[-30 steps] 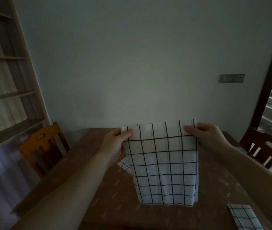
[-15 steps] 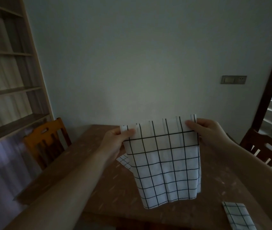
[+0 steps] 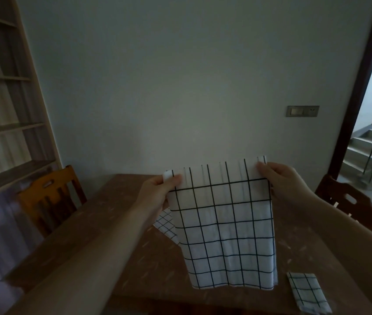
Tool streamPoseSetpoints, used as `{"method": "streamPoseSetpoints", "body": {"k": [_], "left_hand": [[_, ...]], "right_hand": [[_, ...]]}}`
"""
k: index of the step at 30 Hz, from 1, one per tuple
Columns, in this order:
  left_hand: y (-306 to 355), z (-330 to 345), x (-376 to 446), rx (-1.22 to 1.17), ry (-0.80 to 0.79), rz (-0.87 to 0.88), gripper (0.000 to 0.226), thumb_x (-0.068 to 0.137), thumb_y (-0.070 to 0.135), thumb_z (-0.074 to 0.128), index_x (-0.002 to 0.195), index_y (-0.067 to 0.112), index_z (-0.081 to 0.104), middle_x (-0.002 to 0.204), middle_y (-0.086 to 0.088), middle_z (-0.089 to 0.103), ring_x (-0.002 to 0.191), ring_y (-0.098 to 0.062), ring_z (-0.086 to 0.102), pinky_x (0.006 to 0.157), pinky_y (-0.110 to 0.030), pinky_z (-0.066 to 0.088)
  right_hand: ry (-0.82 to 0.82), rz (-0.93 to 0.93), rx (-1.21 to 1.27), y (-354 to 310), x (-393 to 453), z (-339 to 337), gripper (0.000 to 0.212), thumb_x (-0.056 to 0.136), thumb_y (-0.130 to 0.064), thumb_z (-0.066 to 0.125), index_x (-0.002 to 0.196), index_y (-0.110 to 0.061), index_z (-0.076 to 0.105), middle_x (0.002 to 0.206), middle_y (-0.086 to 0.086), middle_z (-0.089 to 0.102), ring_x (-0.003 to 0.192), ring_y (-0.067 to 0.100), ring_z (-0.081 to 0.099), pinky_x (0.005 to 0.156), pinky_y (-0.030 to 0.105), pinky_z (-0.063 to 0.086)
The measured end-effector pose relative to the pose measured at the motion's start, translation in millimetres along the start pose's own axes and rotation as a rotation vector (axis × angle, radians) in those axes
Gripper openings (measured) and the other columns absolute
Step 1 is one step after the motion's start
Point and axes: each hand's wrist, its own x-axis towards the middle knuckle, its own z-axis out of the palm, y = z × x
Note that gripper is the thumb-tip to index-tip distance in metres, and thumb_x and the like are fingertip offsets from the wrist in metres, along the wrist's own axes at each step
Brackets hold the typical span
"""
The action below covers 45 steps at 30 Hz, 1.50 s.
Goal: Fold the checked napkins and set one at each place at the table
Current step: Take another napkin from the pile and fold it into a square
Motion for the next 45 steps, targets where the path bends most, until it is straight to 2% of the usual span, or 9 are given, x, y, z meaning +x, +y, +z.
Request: {"method": "streamPoseSetpoints", "body": {"k": [5,8,13,17,25,29,34,40,45], "left_hand": [[3,19,-6,0.236,-0.057,0.152,0.015,0.085,0.027,0.073,0.088,0.013,0.076,0.09,-0.009,0.076,0.088,-0.025,0.072,0.081,-0.038,0.057],[8,39,-14,0.398,-0.163,0.231,0.018,0.086,0.027,0.073,0.069,0.02,0.072,0.061,0.01,0.068,0.059,-0.005,0.065,0.06,-0.019,0.05],[15,46,-18,0.446,-0.243,0.283,0.014,0.09,0.024,0.069,0.079,0.024,0.078,0.072,0.01,0.073,0.07,-0.001,0.068,0.067,-0.014,0.05],[19,42,-21,0.447,-0.213,0.285,0.05,0.092,0.026,0.066,0.043,0.019,0.06,0.042,0.016,0.041,0.04,0.0,0.037,0.047,-0.014,0.029],[13,18,-20,0.508,-0.198,0.321,0.053,0.091,0.044,0.062,0.073,-0.006,0.065,0.062,-0.005,0.055,0.057,-0.015,0.05,0.058,-0.028,0.041],[-11,-26,-26,0.69,-0.396,0.132,0.054,0.09,0.048,0.061,0.062,0.002,0.059,0.051,-0.008,0.038,0.046,-0.02,0.037,0.048,-0.019,0.03],[-11,-50,-23,1.271,-0.634,-0.353,0.073,0.07,0.078,0.059,0.094,0.009,0.061,0.085,-0.002,0.06,0.084,-0.023,0.056,0.074,-0.028,0.044],[18,12,-21,0.713,-0.536,0.049,0.026,0.091,0.043,0.063,0.089,0.02,0.077,0.063,0.0,0.06,0.048,-0.007,0.052,0.051,-0.018,0.042],[14,25,-3,0.524,-0.365,-0.002,0.022,0.089,0.034,0.067,0.096,0.015,0.074,0.086,0.003,0.076,0.085,-0.016,0.072,0.072,-0.023,0.055]], "right_hand": [[0.186,-0.185,-0.451,-1,-3,5,0.041,0.093,-0.042,0.055,0.126,-0.018,0.056,0.117,0.003,0.057,0.106,0.019,0.054,0.086,0.034,0.046],[0.017,-0.464,-0.658,-24,-10,33,0.049,0.093,-0.05,0.051,0.135,-0.025,0.05,0.133,-0.006,0.053,0.122,0.012,0.048,0.107,0.043,0.036],[-0.165,-0.498,-0.433,-45,-3,64,0.009,0.089,-0.029,0.065,0.092,-0.027,0.074,0.086,-0.017,0.071,0.081,-0.004,0.064,0.076,0.009,0.046],[-0.182,-0.447,-0.288,-47,2,68,0.013,0.087,-0.015,0.069,0.077,-0.022,0.073,0.073,-0.013,0.071,0.07,-0.002,0.065,0.065,0.01,0.046],[0.005,-0.55,-0.419,-51,9,61,0.013,0.095,-0.024,0.058,0.082,-0.025,0.055,0.043,-0.004,0.043,0.042,0.01,0.04,0.045,0.016,0.033],[0.088,-0.594,-0.465,-60,20,40,0.009,0.095,-0.026,0.058,0.086,-0.025,0.058,0.045,-0.004,0.044,0.045,0.009,0.042,0.047,0.013,0.032],[0.007,-0.633,-0.506,-63,23,29,0.008,0.095,-0.023,0.059,0.088,-0.025,0.058,0.048,-0.005,0.045,0.043,0.009,0.042,0.045,0.011,0.033],[0.018,-0.597,-0.529,-66,29,32,0.008,0.094,-0.028,0.06,0.088,-0.023,0.061,0.048,-0.005,0.046,0.042,0.008,0.041,0.046,0.011,0.034],[0.107,-0.205,-0.48,-20,28,27,0.046,0.085,-0.059,0.059,0.115,-0.025,0.056,0.086,-0.005,0.067,0.073,0.009,0.064,0.066,0.026,0.049]]}}
